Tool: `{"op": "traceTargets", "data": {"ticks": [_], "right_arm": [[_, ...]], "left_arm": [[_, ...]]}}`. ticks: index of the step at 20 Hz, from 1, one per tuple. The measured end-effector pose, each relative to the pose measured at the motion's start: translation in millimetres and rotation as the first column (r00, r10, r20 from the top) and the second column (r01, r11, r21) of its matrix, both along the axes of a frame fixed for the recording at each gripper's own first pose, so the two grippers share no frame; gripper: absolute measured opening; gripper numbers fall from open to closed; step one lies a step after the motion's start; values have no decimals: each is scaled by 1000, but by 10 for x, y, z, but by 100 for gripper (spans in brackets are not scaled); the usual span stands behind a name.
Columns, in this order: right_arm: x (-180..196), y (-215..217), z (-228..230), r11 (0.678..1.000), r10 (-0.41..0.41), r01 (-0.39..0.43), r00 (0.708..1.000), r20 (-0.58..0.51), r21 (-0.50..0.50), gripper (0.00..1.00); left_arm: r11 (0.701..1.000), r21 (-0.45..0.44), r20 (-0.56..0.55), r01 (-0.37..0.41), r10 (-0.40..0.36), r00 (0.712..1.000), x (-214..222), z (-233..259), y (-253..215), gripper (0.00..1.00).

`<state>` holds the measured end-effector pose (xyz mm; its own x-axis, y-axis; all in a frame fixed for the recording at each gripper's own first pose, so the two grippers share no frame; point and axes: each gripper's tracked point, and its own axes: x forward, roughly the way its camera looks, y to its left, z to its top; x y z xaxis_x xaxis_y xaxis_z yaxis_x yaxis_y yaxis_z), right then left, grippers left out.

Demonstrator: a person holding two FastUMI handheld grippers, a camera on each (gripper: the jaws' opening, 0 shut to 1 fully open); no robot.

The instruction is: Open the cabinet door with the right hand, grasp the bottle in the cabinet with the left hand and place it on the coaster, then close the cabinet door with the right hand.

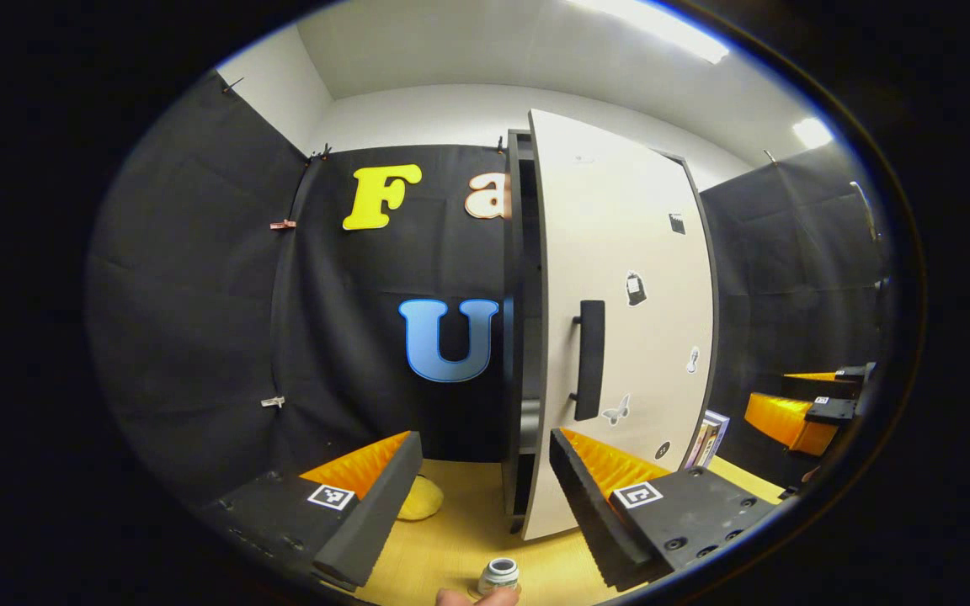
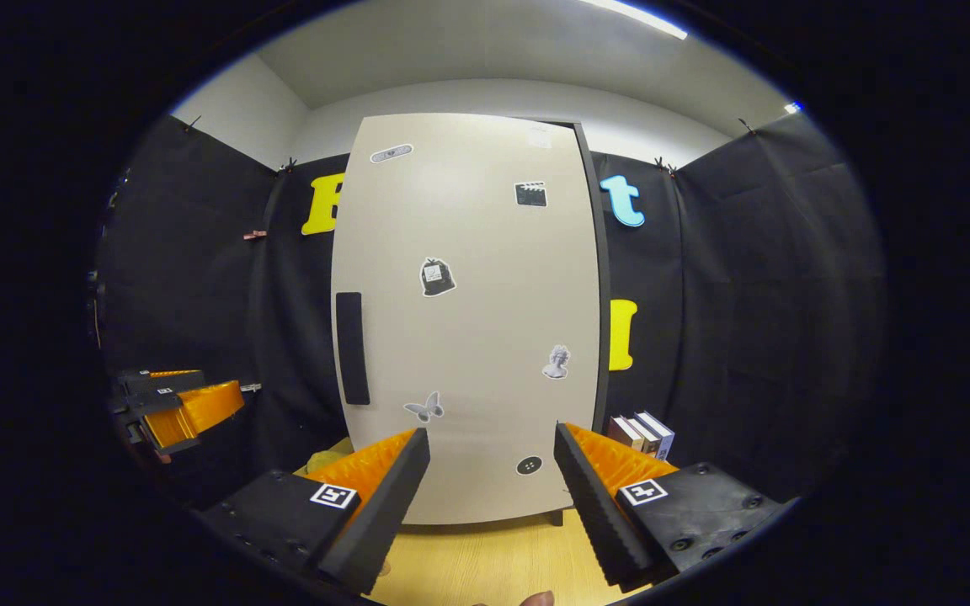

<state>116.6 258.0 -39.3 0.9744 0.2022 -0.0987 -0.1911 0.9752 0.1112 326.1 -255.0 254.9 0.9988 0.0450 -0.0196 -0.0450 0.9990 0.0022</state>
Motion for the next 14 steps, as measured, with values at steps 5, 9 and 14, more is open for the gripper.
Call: {"op": "traceTargets", "data": {"ticks": [5,9,14], "right_arm": [[-5,-115,53,1000,-13,14,1000,26,-21,97],[-16,-93,82,1000,-14,14,1000,27,9,97],[-20,-88,16,1000,-11,11,1000,4,-4,97]], "left_arm": [[1000,-10,4,27,-26,1000,34,20,-180,95],[999,-8,1,46,-46,999,35,-10,-254,96],[999,-4,-7,50,-50,999,6,-60,-270,96]]}}
